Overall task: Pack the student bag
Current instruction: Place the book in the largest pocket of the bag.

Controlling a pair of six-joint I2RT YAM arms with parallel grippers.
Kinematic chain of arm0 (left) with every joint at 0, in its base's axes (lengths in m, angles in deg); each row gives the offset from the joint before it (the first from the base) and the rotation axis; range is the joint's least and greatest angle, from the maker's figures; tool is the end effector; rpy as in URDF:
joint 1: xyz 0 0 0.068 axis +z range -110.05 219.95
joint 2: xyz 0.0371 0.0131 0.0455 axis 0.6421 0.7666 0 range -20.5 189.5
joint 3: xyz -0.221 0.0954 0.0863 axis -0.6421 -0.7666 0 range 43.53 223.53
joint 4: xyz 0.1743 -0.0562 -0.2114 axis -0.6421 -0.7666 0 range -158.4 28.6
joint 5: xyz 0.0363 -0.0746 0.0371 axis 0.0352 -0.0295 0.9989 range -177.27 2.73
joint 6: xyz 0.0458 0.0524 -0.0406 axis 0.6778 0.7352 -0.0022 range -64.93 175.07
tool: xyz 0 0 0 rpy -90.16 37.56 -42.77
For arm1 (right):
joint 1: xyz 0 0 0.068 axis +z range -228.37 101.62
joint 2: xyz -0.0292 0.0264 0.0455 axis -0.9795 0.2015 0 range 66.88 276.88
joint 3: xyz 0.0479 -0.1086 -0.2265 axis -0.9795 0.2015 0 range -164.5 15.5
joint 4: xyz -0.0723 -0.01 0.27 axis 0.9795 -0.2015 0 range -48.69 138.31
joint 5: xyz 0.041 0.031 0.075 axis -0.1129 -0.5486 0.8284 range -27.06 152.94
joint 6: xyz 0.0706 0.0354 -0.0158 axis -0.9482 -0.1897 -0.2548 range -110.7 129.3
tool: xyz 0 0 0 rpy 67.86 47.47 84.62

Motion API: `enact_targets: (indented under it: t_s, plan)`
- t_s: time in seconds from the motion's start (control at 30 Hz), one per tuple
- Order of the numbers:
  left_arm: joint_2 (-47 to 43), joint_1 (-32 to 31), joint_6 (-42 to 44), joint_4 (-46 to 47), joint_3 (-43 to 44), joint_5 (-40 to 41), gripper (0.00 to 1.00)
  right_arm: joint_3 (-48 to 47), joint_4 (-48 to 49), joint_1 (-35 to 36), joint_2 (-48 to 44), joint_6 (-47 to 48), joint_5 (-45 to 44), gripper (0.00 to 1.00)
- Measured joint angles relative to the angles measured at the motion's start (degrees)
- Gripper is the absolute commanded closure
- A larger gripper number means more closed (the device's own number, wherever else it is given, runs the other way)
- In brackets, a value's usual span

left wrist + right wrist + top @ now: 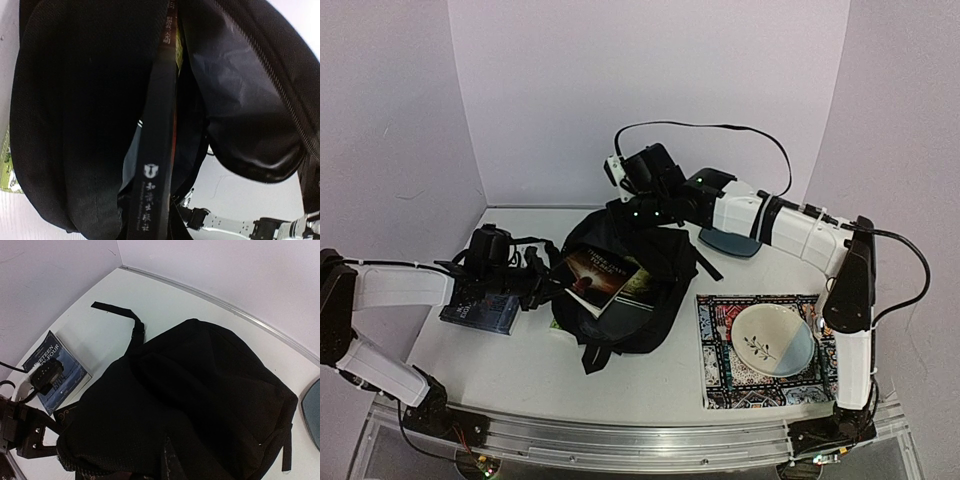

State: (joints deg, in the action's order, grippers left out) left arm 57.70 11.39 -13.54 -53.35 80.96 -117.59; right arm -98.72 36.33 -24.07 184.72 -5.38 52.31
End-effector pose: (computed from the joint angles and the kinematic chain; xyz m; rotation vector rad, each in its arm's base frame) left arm 0.2660 -0.1848 0.1550 -0.4996 2.4319 -1.4458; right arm 0.3254 0.4309 0.3361 -0.5142 1.8206 0.6663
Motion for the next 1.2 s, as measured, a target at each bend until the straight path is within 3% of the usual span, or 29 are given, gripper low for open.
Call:
enact_targets:
  t_s: [0.47, 0.97, 1.03, 1.2]
  plan:
    - [10.42, -9.81, -3.63, 2.76, 7.86, 11.83, 1.0, 0.79, 0.45, 2.11, -0.42, -1.08, 0.57, 1.0]
    - [23.71, -13.82, -8.95, 7.37, 18.4, 24.51, 1.0, 1.65, 1.52, 2.91, -0.99, -1.7, -0.97, 1.0]
    - [25.8, -14.49, -9.03, 7.89, 20.07, 25.86, 0.94, 1.65, 1.63, 2.91, -1.01, -1.68, -1.24, 1.0]
    - [27.23, -15.53, -7.81, 8.9, 20.72, 28.7, 0.6, 2.09, 1.94, 2.91, -1.09, -1.58, -1.96, 1.0]
